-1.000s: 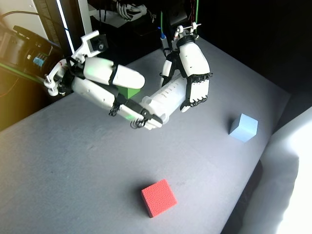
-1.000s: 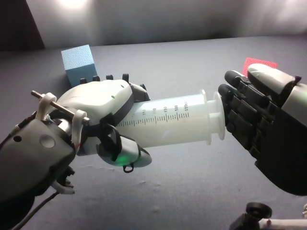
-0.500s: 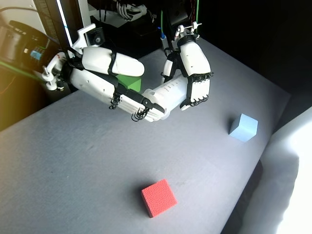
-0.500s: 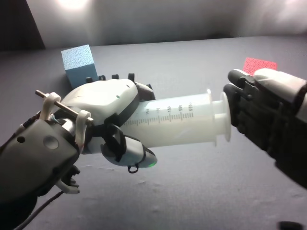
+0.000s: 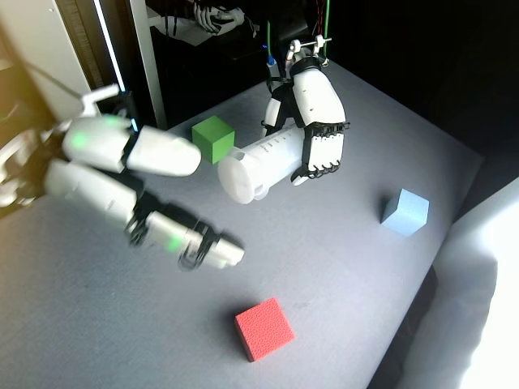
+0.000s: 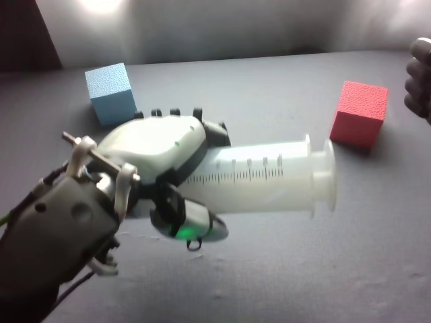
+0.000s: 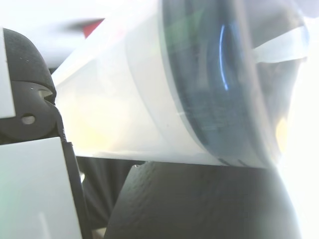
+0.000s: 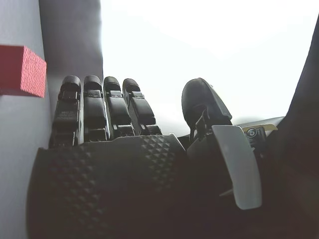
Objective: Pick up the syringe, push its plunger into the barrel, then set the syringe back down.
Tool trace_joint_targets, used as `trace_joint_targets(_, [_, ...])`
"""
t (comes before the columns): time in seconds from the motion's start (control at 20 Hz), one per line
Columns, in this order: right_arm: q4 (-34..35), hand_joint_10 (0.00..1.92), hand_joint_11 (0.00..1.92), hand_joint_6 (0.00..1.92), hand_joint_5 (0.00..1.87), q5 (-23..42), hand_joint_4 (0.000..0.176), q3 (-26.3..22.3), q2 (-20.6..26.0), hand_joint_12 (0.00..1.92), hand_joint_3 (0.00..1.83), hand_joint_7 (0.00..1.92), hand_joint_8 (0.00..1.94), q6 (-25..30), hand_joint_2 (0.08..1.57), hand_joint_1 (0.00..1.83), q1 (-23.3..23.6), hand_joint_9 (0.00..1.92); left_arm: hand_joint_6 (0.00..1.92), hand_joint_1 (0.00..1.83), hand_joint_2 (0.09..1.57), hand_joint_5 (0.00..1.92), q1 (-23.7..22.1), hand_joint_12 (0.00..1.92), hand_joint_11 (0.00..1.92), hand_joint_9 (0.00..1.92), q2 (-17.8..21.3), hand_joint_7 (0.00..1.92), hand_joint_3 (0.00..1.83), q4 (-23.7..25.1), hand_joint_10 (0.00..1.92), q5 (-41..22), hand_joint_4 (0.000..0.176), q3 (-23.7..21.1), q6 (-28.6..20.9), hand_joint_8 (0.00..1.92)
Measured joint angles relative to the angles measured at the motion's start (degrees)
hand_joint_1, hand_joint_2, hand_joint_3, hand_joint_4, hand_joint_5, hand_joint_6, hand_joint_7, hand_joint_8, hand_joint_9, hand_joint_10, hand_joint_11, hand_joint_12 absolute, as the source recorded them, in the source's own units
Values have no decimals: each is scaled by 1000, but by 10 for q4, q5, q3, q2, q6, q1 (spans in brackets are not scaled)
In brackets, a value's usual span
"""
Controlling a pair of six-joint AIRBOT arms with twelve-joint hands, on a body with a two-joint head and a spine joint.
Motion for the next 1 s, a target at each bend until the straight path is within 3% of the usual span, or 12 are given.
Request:
trace_joint_targets(0.15, [-84,0,0,0,0,-24,0,25,24,0,11,0,0,0,1422,0,-7,0,856,1360,1168,920,21,1151,594,763,-7,844,0,15,1365,2,0,14,-17,1365])
trace_joint_targets(0.3, [-169,0,0,0,0,-46,0,56,36,0,8,0,0,3,1419,0,6,0,937,1353,1192,864,42,1209,587,731,-14,790,0,46,1443,-1,0,27,-39,1434])
trace_joint_targets(0.55, [-210,0,0,0,0,-48,0,58,37,0,7,0,0,4,1417,0,15,0,980,1356,1177,865,74,1211,562,762,-38,837,0,80,1392,5,0,53,-66,1348])
trace_joint_targets(0.65, [-215,0,0,0,0,-47,0,58,37,0,8,0,0,4,1421,0,12,0,985,1348,1207,825,81,1278,532,708,-43,776,0,96,1487,3,0,59,-73,1447])
trace_joint_targets(0.7, [-221,0,0,0,0,-46,0,58,38,0,6,0,0,4,1418,0,7,0,824,1244,1135,977,85,1106,596,826,-46,929,0,103,949,5,0,64,-74,1260])
trace_joint_targets(0.8, [-235,0,0,0,0,-40,0,54,39,0,4,0,0,4,1414,0,-12,0,827,1241,1137,974,93,1093,636,850,-49,915,1,106,904,4,0,69,-76,1290])
trace_joint_targets(0.85, [-243,0,0,0,0,-40,0,49,39,0,6,0,0,4,1419,0,-16,0,924,1353,1174,880,98,1164,603,760,-49,838,0,110,1355,3,0,70,-78,1383])
trace_joint_targets(1.0, [-260,0,0,0,0,-25,0,36,39,0,2,0,0,4,1412,0,-27,0,887,1360,1172,883,101,1197,578,740,-50,867,0,114,1423,4,0,70,-81,1324])
